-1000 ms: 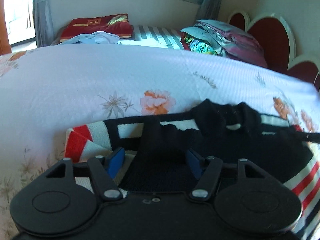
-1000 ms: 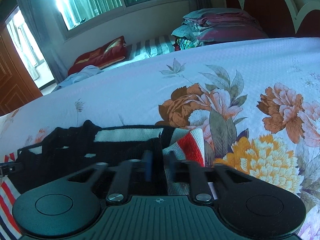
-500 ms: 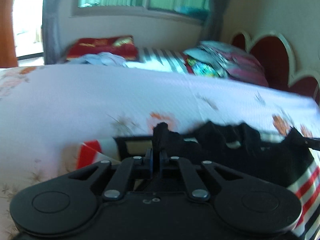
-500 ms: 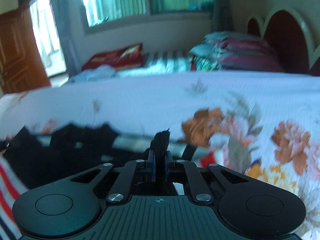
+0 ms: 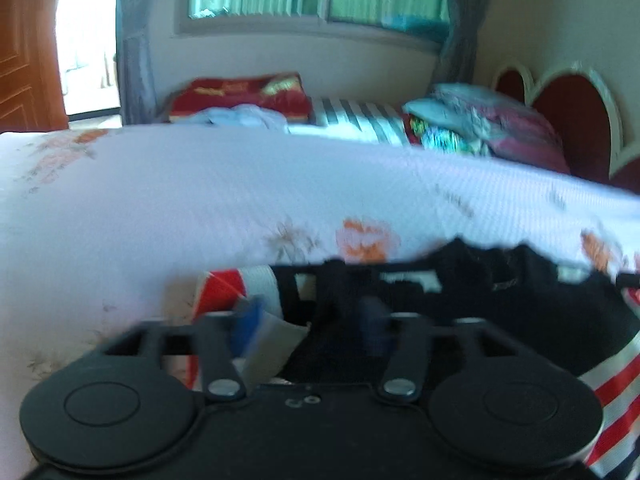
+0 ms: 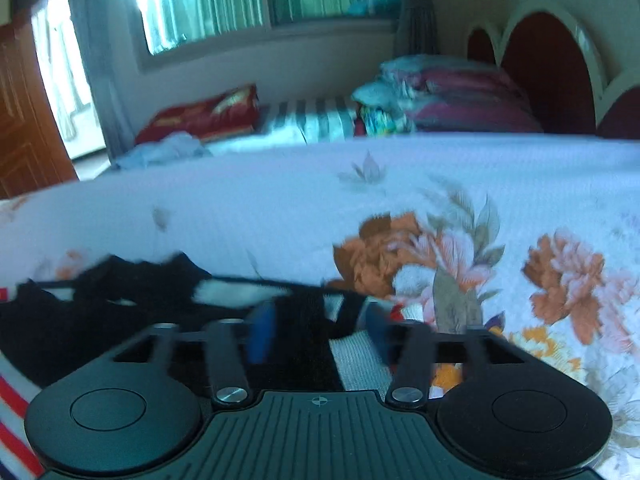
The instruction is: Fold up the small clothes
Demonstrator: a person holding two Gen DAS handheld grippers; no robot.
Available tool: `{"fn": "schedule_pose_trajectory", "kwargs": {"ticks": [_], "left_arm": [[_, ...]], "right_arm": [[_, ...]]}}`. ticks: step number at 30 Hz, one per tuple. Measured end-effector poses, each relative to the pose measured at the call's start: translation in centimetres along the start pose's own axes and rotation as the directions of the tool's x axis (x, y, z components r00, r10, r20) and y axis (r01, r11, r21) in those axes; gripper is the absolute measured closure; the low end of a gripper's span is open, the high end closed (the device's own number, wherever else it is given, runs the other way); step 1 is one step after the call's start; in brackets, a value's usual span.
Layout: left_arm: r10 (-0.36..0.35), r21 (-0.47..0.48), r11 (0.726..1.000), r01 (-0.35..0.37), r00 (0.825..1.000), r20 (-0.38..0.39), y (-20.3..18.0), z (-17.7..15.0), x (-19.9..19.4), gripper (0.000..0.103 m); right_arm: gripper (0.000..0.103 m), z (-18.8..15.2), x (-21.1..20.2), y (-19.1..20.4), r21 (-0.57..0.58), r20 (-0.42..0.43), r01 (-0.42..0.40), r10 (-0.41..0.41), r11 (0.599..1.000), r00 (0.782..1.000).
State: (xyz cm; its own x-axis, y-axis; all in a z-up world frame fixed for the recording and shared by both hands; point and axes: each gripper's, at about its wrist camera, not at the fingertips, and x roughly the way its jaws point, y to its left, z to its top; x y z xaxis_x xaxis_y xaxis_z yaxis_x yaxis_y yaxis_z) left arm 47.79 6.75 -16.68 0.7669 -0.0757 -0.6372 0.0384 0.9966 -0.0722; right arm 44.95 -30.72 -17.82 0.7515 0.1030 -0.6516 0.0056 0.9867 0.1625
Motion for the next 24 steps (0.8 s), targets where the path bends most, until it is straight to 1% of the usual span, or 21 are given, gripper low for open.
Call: {"fn": "schedule_pose_trajectory", "kwargs": {"ticks": [1, 2, 5, 6, 7, 9, 12, 14, 16, 19, 22, 24], "left_arm": [[0.003, -0.008, 1.000, -0.003, 1.000, 0.028, -0.1, 0.1, -0.9, 0.028], [-0.010, -0.003, 1.000, 0.010, 0.999, 0.042, -0.5, 0.3, -1.7, 0.029], [-0.097, 0.063, 0.994, 0.095, 0.995, 0.034, -2.8, 0.0, -3.1, 0.031], [-0.120, 0.097, 0.988, 0.117, 0.993, 0.023, -4.0, -0.3, -3.3, 0.031], [-0.141, 0.126, 0.982, 0.139, 0.990, 0.009, -5.1, -0.7, -3.3, 0.031], [-0.174, 0.158, 0.972, 0.176, 0.984, -0.028, -7.0, -1.8, -3.0, 0.033], [-0.163, 0.172, 0.970, 0.173, 0.984, -0.067, -8.5, -3.4, -2.3, 0.033], [-0.123, 0.176, 0.975, 0.139, 0.987, -0.100, -8.5, -4.2, -1.6, 0.032], [-0.113, 0.147, 0.981, 0.129, 0.987, -0.112, -7.5, -4.6, -1.1, 0.029], [-0.099, 0.131, 0.985, 0.115, 0.988, -0.122, -6.5, -4.7, -1.3, 0.029], [-0.087, 0.137, 0.985, 0.105, 0.988, -0.131, -6.1, -4.5, -1.6, 0.028], [-0.080, 0.130, 0.987, 0.098, 0.988, -0.133, -5.7, -4.5, -1.9, 0.028]], "right_arm": [[0.047, 0.0, -0.8, 0.6, -0.016, 0.012, -0.010, 0.010, 1.000, 1.000], [0.047, -0.2, -1.6, 1.3, -0.032, 0.014, -0.029, 0.030, 0.999, 0.999], [0.048, -1.2, -2.8, 4.2, -0.074, 0.003, -0.101, 0.102, 0.992, 0.995], [0.056, -1.7, -3.0, 5.3, -0.086, -0.003, -0.124, 0.125, 0.989, 0.992], [0.066, -2.1, -3.0, 6.4, -0.095, -0.016, -0.149, 0.148, 0.984, 0.989], [0.073, -2.8, -2.7, 8.1, -0.100, -0.041, -0.183, 0.180, 0.978, 0.983], [0.074, -3.8, -2.2, 9.8, -0.111, -0.067, -0.208, 0.201, 0.972, 0.977], [0.074, -4.4, -2.0, 10.3, -0.123, -0.084, -0.203, 0.194, 0.971, 0.978], [0.074, -4.9, -1.7, 10.0, -0.136, -0.093, -0.172, 0.161, 0.976, 0.983], [0.074, -5.4, -1.8, 8.4, -0.128, -0.077, -0.106, 0.096, 0.986, 0.992], [0.074, -5.5, -2.2, 6.3, -0.079, -0.071, -0.080, 0.074, 0.994, 0.995], [0.074, -5.6, -2.6, 5.4, -0.073, -0.061, -0.043, 0.039, 0.996, 0.997]]}}
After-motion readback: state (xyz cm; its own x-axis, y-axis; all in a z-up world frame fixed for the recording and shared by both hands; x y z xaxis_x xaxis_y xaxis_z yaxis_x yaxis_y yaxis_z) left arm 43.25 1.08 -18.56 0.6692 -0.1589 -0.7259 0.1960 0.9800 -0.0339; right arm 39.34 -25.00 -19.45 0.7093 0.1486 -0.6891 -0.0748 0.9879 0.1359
